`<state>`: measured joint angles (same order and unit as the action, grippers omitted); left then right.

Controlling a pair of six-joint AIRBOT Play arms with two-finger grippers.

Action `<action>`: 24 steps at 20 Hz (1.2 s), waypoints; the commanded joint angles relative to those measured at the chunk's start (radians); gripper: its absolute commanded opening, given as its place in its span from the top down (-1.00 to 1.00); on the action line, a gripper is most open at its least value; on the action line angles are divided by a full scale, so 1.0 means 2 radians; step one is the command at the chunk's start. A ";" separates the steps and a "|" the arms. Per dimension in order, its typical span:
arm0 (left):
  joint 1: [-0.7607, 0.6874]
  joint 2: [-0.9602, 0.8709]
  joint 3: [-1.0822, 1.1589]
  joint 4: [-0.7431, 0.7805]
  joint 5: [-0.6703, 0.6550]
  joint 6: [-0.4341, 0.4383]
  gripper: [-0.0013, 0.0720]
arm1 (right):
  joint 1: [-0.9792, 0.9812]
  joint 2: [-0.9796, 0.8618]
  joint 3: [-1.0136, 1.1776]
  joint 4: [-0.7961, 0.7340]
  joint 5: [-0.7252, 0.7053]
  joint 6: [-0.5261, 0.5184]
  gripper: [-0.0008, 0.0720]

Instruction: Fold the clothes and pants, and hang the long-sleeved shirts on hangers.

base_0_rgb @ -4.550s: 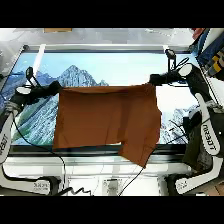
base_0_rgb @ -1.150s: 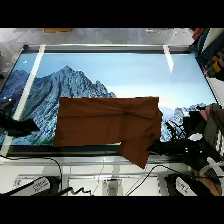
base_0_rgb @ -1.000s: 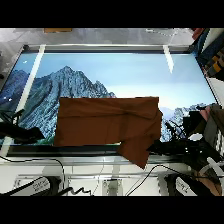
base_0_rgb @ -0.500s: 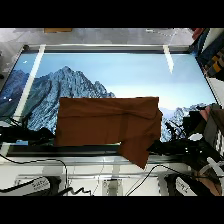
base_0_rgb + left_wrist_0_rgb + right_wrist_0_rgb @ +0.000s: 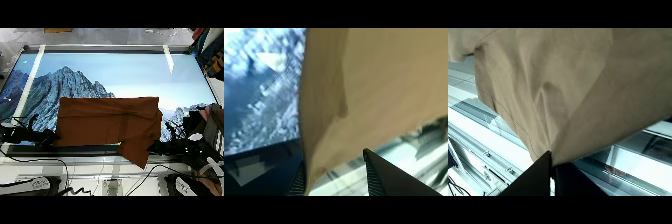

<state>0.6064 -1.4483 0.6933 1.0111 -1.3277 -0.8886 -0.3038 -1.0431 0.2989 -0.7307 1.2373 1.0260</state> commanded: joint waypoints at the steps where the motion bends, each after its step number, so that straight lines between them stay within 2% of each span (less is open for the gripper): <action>1: 0.000 -0.004 -0.006 0.024 -0.015 0.022 -0.27 | 0.000 0.000 0.000 0.001 0.000 0.000 0.95; 2: 0.000 -0.004 -0.006 0.029 -0.016 0.022 -0.13 | 0.000 0.000 0.001 0.001 0.000 0.000 0.95; 3: 0.000 -0.004 -0.006 0.029 -0.016 0.022 0.36 | 0.000 0.000 0.003 0.001 0.000 0.000 0.95; 4: 0.000 -0.003 -0.006 0.029 -0.015 0.022 0.73 | 0.000 0.000 0.005 0.001 0.000 0.000 0.95; 5: 0.000 -0.003 -0.006 0.025 -0.015 0.022 0.90 | 0.000 0.001 0.009 0.001 0.001 -0.001 0.95; 8: 0.000 0.000 0.002 -0.007 -0.016 0.023 0.92 | 0.000 0.001 0.035 0.012 0.011 -0.008 0.95; 9: 0.000 0.006 0.010 -0.031 -0.022 0.037 0.92 | 0.000 0.001 0.046 0.031 0.023 -0.018 0.95; 12: 0.000 0.035 0.046 -0.137 -0.073 0.115 0.92 | 0.000 0.001 0.095 0.124 0.058 -0.062 0.95; 15: 0.000 0.065 0.083 -0.278 -0.073 0.143 0.92 | 0.000 0.001 0.147 0.183 0.028 -0.065 0.95; 16: 0.000 0.071 0.091 -0.325 -0.064 0.153 0.92 | 0.000 0.001 0.165 0.193 0.002 -0.065 0.95; 18: -0.011 0.075 0.093 -0.386 0.008 0.168 0.92 | 0.000 0.001 0.194 0.205 -0.078 -0.063 0.95; 21: -0.056 0.062 0.093 -0.383 0.158 0.160 0.92 | 0.025 -0.003 0.208 0.203 -0.265 -0.053 0.95; 24: -0.130 0.031 0.093 -0.393 0.295 0.156 0.92 | 0.081 -0.033 0.208 0.202 -0.440 -0.047 0.95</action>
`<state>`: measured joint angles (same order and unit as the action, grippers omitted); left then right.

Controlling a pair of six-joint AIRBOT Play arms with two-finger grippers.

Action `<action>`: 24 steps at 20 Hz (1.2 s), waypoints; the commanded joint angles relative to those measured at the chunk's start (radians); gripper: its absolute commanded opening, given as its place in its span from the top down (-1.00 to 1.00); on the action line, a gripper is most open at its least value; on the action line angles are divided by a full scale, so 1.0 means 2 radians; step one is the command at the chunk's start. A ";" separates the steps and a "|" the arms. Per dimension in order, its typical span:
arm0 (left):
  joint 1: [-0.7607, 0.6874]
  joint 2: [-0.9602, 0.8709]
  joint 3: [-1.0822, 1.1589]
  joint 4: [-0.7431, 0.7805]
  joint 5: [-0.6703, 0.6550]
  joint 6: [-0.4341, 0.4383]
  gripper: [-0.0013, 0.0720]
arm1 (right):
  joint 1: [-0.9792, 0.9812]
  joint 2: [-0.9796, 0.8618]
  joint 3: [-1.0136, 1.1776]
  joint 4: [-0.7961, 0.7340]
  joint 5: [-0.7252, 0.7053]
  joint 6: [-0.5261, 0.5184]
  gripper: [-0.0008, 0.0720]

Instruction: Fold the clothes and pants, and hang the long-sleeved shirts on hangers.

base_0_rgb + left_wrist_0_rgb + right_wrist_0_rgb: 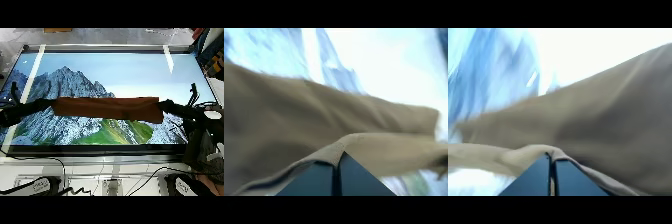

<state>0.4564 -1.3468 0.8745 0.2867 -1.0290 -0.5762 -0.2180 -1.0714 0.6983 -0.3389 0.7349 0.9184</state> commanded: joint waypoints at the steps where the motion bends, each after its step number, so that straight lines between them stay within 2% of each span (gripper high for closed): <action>1: -0.081 -0.033 0.003 -0.047 0.186 0.000 0.92 | 0.058 -0.036 0.013 0.005 -0.232 0.007 0.95; 3: -0.126 -0.057 0.003 -0.096 0.257 0.000 0.92 | 0.089 -0.083 0.034 0.005 -0.272 0.007 0.95; 5: -0.152 -0.072 0.004 -0.147 0.297 0.000 0.92 | 0.100 -0.125 0.061 0.006 -0.275 0.007 0.95; 8: -0.159 -0.077 0.011 -0.153 0.303 0.007 0.91 | 0.101 -0.167 0.092 0.005 -0.269 0.007 0.95; 9: -0.157 -0.077 0.011 -0.153 0.303 0.010 0.86 | 0.101 -0.170 0.093 0.005 -0.269 0.007 0.82; 10: -0.155 -0.077 0.011 -0.150 0.303 0.010 0.60 | 0.101 -0.170 0.093 0.004 -0.268 0.007 0.26; 11: -0.154 -0.077 0.011 -0.148 0.303 0.010 -0.43 | 0.101 -0.170 0.093 0.004 -0.268 0.007 -0.48; 12: -0.152 -0.077 0.011 -0.147 0.303 0.010 -0.90 | 0.101 -0.170 0.093 0.003 -0.263 0.007 -0.68; 16: -0.129 -0.071 0.011 -0.143 0.288 0.009 -0.94 | 0.100 -0.170 0.093 -0.012 -0.230 0.007 -0.68; 18: -0.106 -0.067 0.011 -0.093 0.263 -0.005 -0.92 | 0.100 -0.170 0.094 -0.038 -0.194 0.004 -0.68; 19: -0.091 -0.067 0.011 -0.058 0.242 -0.050 -0.81 | 0.100 -0.170 0.097 -0.075 -0.166 0.003 -0.67; 20: -0.076 -0.067 0.011 -0.017 0.218 -0.098 -0.59 | 0.100 -0.170 0.100 -0.112 -0.139 0.003 -0.66; 22: -0.049 -0.067 0.011 0.087 0.151 -0.138 -0.56 | 0.100 -0.170 0.111 -0.162 -0.089 0.004 -0.66; 24: -0.030 -0.070 0.011 0.166 0.082 -0.179 -0.56 | 0.100 -0.170 0.122 -0.170 -0.060 0.004 -0.66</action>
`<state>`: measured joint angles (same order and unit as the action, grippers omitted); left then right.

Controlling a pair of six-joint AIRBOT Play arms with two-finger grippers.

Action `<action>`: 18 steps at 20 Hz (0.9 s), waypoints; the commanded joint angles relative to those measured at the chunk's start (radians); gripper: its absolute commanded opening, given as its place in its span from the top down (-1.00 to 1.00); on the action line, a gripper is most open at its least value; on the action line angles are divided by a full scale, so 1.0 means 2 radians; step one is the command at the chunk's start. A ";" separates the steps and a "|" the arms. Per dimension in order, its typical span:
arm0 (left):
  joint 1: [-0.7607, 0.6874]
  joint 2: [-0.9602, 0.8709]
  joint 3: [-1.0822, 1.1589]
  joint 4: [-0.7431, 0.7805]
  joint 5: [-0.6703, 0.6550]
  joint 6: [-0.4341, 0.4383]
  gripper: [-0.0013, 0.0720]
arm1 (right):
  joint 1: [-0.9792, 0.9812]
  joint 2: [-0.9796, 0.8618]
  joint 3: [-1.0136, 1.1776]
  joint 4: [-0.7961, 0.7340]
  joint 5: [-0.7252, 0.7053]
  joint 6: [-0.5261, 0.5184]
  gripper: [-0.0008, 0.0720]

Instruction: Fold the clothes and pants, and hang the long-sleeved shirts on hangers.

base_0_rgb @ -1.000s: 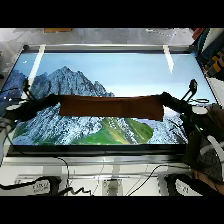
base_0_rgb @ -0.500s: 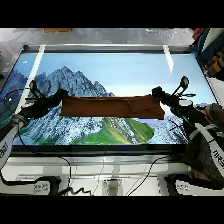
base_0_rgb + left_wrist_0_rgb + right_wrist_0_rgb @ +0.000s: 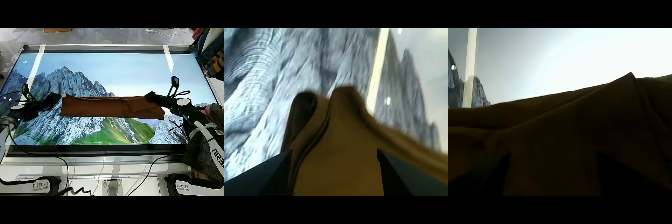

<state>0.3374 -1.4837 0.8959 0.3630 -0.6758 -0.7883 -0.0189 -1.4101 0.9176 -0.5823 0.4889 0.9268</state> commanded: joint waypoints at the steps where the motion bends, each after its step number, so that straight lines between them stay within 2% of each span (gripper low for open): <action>1: 0.034 -0.006 0.001 0.152 -0.116 -0.107 -0.54 | 0.001 0.000 0.018 -0.047 0.068 0.000 -0.66; 2: 0.036 -0.012 0.002 0.163 -0.129 -0.121 -0.53 | 0.001 0.000 0.025 -0.047 0.076 0.000 -0.66; 8: 0.024 -0.086 0.066 0.158 -0.192 -0.120 -0.54 | 0.002 0.000 0.074 -0.047 0.149 0.000 -0.64; 11: 0.005 -0.110 0.095 0.155 -0.189 -0.108 -0.54 | 0.016 0.000 0.086 -0.047 0.158 0.000 -0.64; 14: -0.018 -0.114 0.098 0.137 -0.134 -0.107 -0.53 | 0.046 -0.001 0.088 -0.048 0.147 0.000 -0.62; 15: -0.024 -0.114 0.098 0.124 -0.114 -0.107 -0.36 | 0.056 -0.001 0.088 -0.049 0.139 0.000 -0.47; 16: -0.028 -0.114 0.098 0.108 -0.100 -0.107 0.06 | 0.066 -0.001 0.088 -0.050 0.126 0.002 -0.20; 17: -0.029 -0.114 0.098 0.087 -0.096 -0.107 0.69 | 0.074 -0.001 0.088 -0.051 0.113 0.004 0.08; 18: -0.028 -0.113 0.098 0.066 -0.096 -0.107 0.92 | 0.080 -0.001 0.088 -0.051 0.098 0.004 0.29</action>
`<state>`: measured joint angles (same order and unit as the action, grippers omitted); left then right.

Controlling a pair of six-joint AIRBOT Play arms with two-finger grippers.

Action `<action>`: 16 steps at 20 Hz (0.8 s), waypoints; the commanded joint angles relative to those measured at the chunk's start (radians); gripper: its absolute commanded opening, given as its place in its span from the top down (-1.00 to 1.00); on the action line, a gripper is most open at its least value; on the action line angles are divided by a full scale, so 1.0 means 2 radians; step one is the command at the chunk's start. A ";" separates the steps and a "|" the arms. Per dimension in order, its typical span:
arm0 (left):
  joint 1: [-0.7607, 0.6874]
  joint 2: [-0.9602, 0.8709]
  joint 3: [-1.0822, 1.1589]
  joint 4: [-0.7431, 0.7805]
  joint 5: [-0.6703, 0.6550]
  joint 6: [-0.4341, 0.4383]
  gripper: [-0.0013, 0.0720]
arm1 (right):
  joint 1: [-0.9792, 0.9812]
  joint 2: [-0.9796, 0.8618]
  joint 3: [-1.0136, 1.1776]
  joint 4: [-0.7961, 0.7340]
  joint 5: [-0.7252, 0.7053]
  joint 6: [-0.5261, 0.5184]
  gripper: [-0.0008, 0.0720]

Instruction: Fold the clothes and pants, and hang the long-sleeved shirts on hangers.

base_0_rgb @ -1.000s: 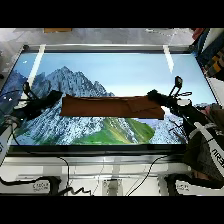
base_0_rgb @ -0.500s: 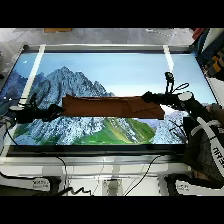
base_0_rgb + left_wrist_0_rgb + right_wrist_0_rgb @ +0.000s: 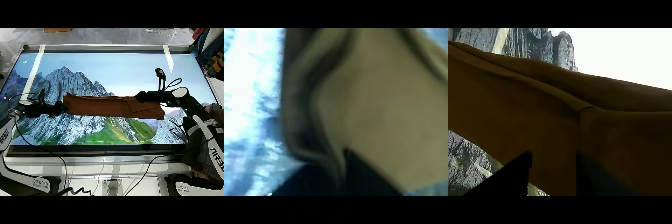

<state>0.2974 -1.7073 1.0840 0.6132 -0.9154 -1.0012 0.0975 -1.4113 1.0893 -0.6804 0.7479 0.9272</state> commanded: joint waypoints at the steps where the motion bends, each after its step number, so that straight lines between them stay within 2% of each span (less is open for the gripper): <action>1: -0.008 -0.001 0.008 -0.072 0.020 -0.001 0.92 | 0.029 0.000 0.002 -0.002 -0.047 0.004 0.76; 2: -0.008 0.003 0.016 -0.071 0.007 -0.001 0.92 | 0.038 0.000 0.002 -0.001 -0.068 0.003 0.94; 5: -0.006 0.036 0.038 -0.070 -0.045 0.017 0.92 | 0.070 -0.001 0.002 -0.002 -0.136 0.004 0.95; 7: -0.006 0.079 0.044 -0.066 -0.072 0.020 0.92 | 0.096 -0.012 0.005 -0.002 -0.162 0.037 0.95; 10: -0.005 0.158 0.044 -0.030 -0.090 0.020 0.92 | 0.135 -0.062 0.039 -0.002 -0.149 0.091 0.95; 13: -0.005 0.228 0.044 -0.003 -0.104 0.020 0.92 | 0.181 -0.138 0.115 -0.002 -0.094 0.139 0.95; 16: -0.006 0.271 0.044 0.000 -0.105 0.020 0.92 | 0.240 -0.211 0.197 -0.002 -0.053 0.164 0.95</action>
<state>0.2863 -1.2598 1.1706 0.5861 -1.1091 -0.9623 0.4801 -1.7092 1.3514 -0.6853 0.5636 1.1778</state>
